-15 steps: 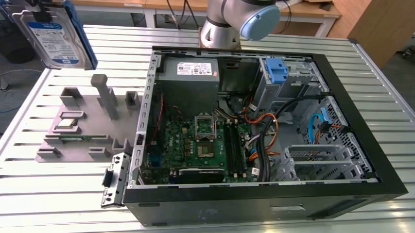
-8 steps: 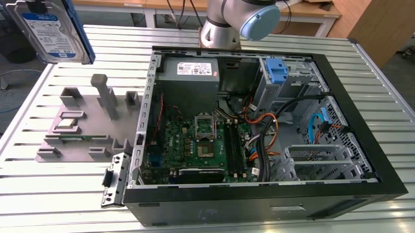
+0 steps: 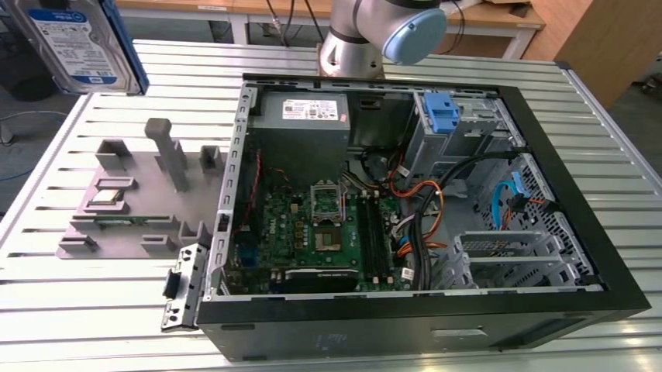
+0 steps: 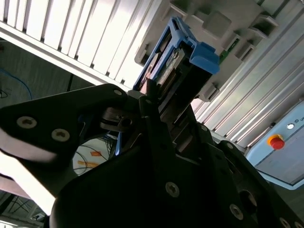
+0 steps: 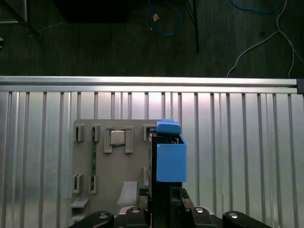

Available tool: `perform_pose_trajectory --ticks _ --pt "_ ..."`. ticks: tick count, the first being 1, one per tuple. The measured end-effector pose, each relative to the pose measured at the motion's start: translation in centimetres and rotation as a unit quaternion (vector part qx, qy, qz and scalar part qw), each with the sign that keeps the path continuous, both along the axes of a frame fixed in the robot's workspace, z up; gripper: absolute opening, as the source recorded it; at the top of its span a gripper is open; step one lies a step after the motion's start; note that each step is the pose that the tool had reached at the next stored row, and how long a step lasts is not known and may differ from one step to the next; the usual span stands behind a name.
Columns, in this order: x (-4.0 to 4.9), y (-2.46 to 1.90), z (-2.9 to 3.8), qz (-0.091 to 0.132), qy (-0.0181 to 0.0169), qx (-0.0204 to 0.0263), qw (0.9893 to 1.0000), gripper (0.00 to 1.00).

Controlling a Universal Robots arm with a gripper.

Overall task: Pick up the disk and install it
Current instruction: 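Pick up the disk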

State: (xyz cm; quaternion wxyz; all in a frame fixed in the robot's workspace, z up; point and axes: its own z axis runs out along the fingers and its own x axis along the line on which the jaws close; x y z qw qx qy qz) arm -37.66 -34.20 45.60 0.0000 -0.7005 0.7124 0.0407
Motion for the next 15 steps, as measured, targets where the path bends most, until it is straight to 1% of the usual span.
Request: perform_pose_trajectory --ticks 5,15 --pt "0.0 0.0 0.47 0.0 0.0 0.0 1.0 0.35" --pt "0.0 0.0 0.59 0.0 0.0 0.0 1.0 0.35"
